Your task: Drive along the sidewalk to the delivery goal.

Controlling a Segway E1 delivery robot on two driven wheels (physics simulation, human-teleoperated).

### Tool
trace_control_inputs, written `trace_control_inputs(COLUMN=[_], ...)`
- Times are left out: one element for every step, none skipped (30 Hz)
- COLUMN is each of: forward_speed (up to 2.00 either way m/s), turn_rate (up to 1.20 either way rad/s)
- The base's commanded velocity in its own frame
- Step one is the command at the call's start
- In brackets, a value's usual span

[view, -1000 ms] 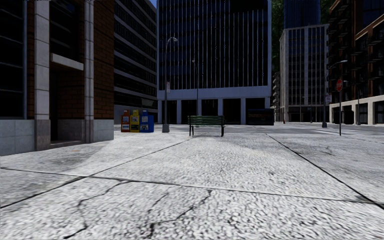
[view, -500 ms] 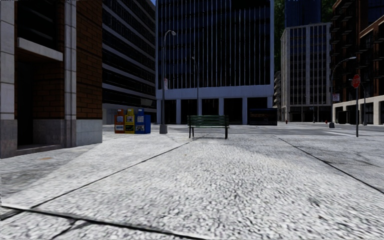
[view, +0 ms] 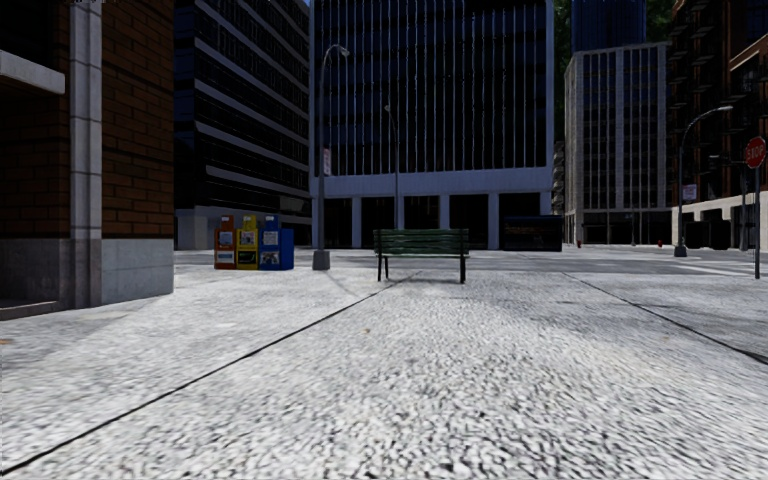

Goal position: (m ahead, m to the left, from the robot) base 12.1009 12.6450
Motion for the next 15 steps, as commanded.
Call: trace_control_inputs(forward_speed=[2.00,2.00,2.00,2.00,2.00,2.00,2.00,2.00,2.00,2.00,2.00,2.00,2.00,2.00,2.00], turn_rate=[0.00,0.00,0.00,0.00,0.00,0.00,0.00,0.00,0.00,0.00,0.00,0.00,0.00,0.00,0.00])
